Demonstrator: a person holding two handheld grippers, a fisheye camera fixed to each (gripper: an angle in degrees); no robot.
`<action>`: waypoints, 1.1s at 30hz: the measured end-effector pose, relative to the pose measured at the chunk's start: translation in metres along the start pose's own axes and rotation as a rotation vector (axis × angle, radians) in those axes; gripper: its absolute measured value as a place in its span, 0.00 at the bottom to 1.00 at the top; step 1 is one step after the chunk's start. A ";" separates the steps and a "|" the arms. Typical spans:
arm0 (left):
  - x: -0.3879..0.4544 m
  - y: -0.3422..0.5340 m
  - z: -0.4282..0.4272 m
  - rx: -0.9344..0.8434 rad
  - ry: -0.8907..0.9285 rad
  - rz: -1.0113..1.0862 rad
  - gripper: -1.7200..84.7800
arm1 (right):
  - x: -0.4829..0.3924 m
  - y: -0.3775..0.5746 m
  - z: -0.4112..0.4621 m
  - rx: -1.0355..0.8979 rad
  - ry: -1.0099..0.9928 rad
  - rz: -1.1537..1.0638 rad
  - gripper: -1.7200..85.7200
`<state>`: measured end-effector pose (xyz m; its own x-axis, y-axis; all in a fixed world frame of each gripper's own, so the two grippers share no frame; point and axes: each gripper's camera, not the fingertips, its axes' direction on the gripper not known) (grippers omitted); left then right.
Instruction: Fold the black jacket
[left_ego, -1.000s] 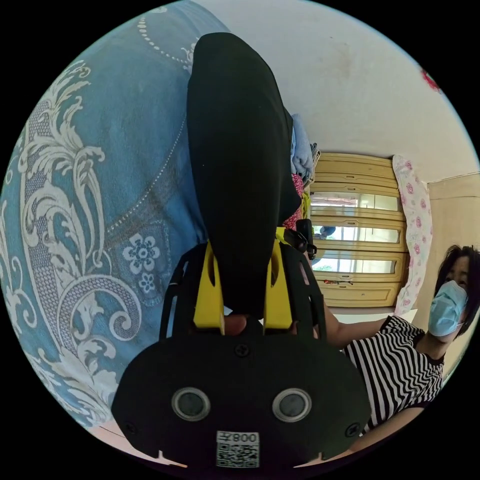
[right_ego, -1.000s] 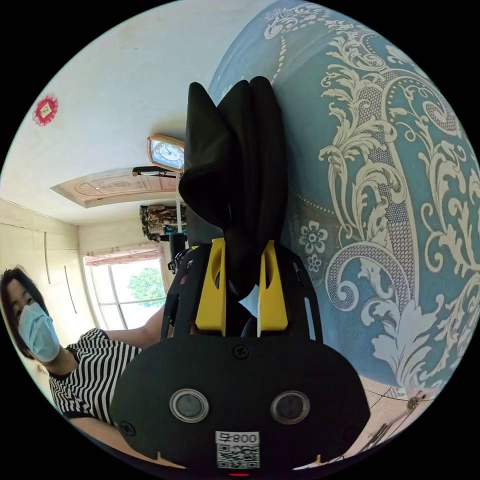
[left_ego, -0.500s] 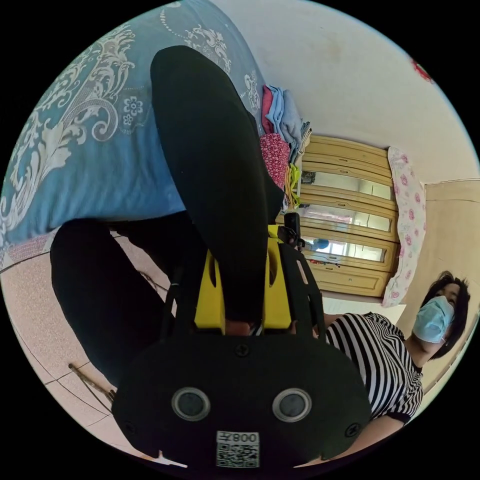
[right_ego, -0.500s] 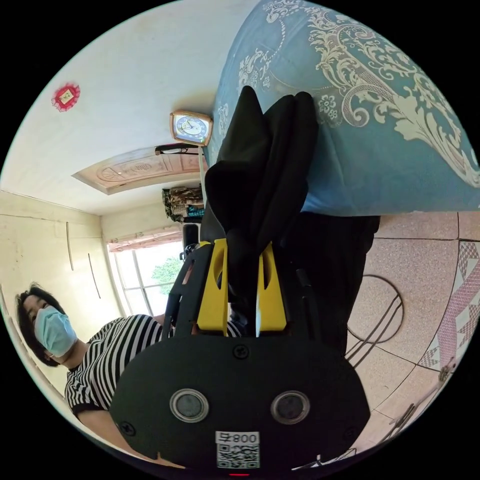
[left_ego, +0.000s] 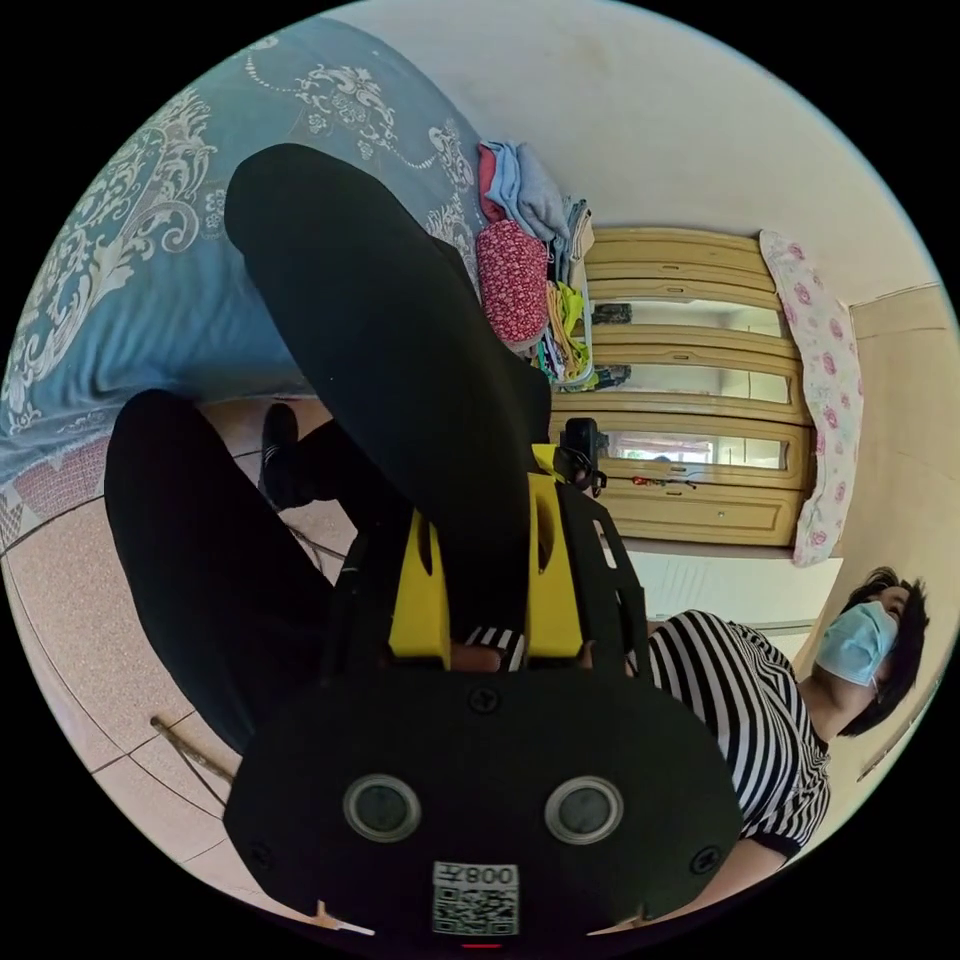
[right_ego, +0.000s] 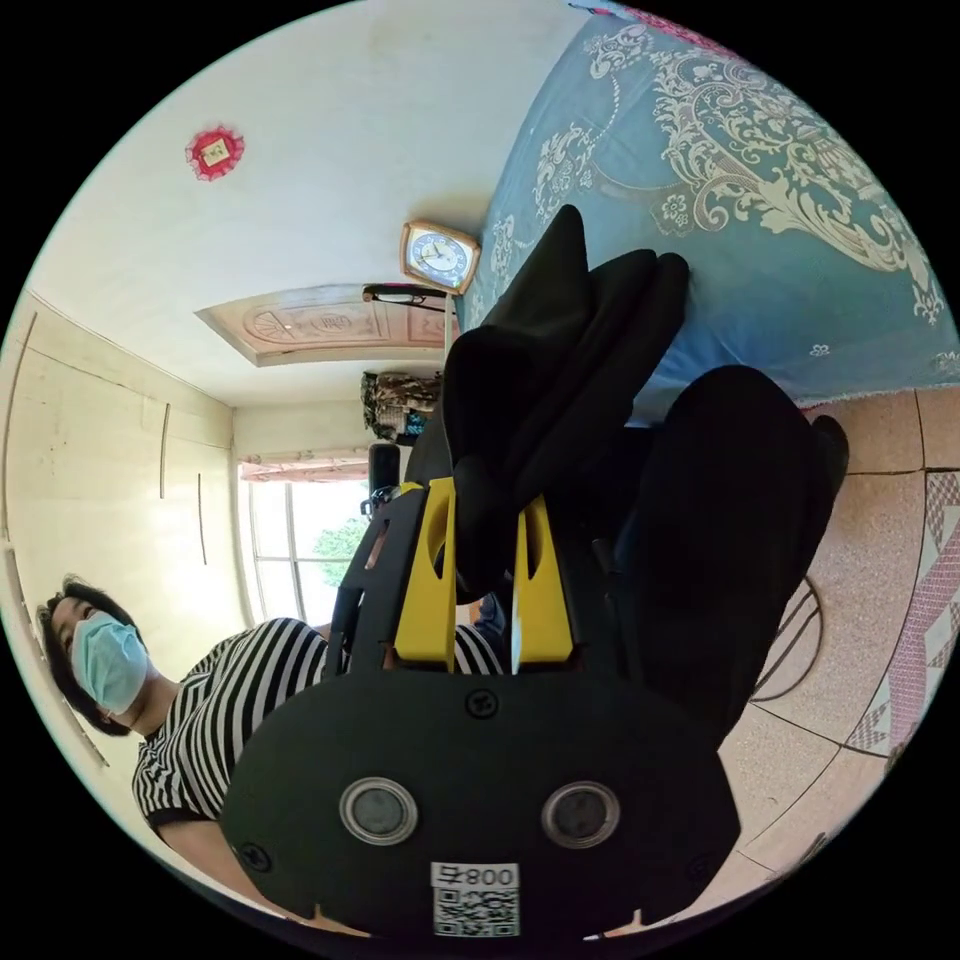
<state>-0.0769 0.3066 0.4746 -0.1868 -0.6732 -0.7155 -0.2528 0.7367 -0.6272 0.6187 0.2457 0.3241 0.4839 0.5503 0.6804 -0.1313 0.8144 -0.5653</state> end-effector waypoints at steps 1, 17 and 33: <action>0.005 -0.009 0.010 -0.005 -0.009 0.016 0.18 | -0.004 -0.002 -0.011 0.011 -0.012 -0.011 0.11; 0.170 -0.335 0.140 0.084 0.048 0.486 0.18 | -0.204 -0.194 -0.279 0.262 0.148 -0.482 0.11; 0.075 -0.730 0.441 0.112 -0.029 0.351 0.19 | -0.088 -0.422 -0.491 0.440 0.552 -0.061 0.14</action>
<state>0.5122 -0.2539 0.7427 -0.2161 -0.3775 -0.9005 -0.0727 0.9259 -0.3707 1.0561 -0.2367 0.2737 0.8541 0.4224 0.3036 -0.3712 0.9038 -0.2131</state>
